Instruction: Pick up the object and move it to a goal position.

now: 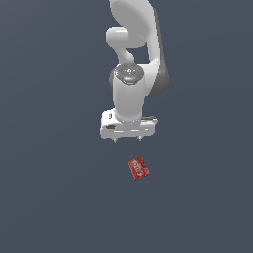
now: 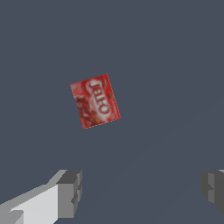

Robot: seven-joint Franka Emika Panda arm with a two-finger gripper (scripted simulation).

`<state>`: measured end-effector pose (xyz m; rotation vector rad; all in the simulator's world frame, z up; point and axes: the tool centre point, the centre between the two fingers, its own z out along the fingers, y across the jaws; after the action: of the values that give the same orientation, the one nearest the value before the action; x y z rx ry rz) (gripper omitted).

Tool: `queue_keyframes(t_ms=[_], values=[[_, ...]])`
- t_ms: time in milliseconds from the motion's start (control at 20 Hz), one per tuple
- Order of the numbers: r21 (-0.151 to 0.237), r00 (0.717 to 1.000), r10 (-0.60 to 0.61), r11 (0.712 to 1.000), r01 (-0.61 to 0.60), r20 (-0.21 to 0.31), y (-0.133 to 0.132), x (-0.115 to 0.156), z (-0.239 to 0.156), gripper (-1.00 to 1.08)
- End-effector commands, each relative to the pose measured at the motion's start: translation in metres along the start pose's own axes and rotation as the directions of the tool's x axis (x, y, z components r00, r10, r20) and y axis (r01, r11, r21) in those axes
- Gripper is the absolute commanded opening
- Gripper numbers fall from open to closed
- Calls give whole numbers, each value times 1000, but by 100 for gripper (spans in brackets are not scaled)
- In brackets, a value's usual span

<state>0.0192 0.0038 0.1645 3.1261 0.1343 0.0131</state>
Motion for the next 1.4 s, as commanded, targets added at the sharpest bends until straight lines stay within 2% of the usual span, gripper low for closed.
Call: queue_keyframes(t_ms=[0, 650, 1350], values=[[-1, 999, -32, 999, 32, 2, -5, 9, 10, 100], [9, 973, -232, 973, 232, 5, -40, 57, 79, 100], [15, 961, -278, 961, 278, 5, -49, 66, 102, 100]])
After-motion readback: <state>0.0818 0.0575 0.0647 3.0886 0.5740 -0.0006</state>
